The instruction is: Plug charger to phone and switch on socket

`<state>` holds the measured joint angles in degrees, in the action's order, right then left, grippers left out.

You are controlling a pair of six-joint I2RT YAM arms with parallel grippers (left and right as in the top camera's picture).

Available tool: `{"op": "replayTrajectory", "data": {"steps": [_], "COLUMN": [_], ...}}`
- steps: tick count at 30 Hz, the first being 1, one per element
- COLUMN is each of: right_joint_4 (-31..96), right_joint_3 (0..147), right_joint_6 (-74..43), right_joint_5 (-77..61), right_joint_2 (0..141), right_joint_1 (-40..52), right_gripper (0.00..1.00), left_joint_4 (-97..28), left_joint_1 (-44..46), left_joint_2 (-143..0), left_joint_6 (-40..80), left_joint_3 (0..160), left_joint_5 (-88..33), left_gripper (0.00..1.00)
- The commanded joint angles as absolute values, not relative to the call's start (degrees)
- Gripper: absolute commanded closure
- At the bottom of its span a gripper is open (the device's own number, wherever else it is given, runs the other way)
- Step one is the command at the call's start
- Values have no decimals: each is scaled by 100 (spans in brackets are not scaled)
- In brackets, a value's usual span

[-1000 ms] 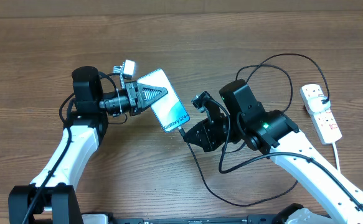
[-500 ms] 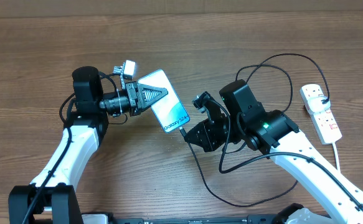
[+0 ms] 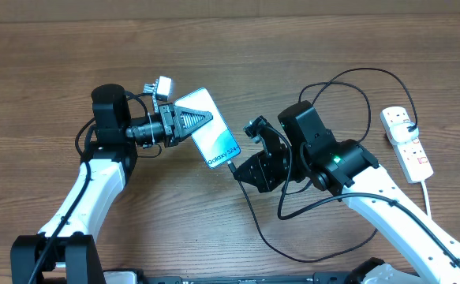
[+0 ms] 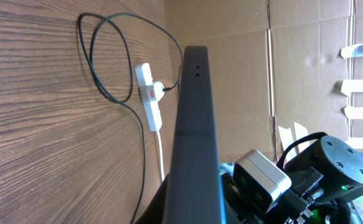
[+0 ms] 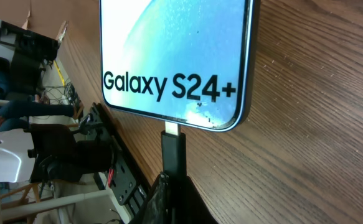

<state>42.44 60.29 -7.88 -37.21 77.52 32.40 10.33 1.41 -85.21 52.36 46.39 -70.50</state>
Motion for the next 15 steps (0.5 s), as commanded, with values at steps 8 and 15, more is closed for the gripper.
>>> {"op": "replayTrajectory", "data": {"steps": [8,15], "right_joint_4": [4165,4165], "right_joint_3": [6114,6114], "right_joint_6": [-746,-746], "right_joint_5": [-3739,-3758], "right_joint_2": [7675,7675], "right_joint_1": [3251,3251], "right_gripper": [96,96], "left_joint_4": [1050,1048], "left_joint_1": [191,191], "left_joint_2": [-8512,-8512], "left_joint_6": [4967,4928], "left_joint_3": [4698,4698], "left_joint_5": [-7258,-7076], "left_gripper": [96,96]}}
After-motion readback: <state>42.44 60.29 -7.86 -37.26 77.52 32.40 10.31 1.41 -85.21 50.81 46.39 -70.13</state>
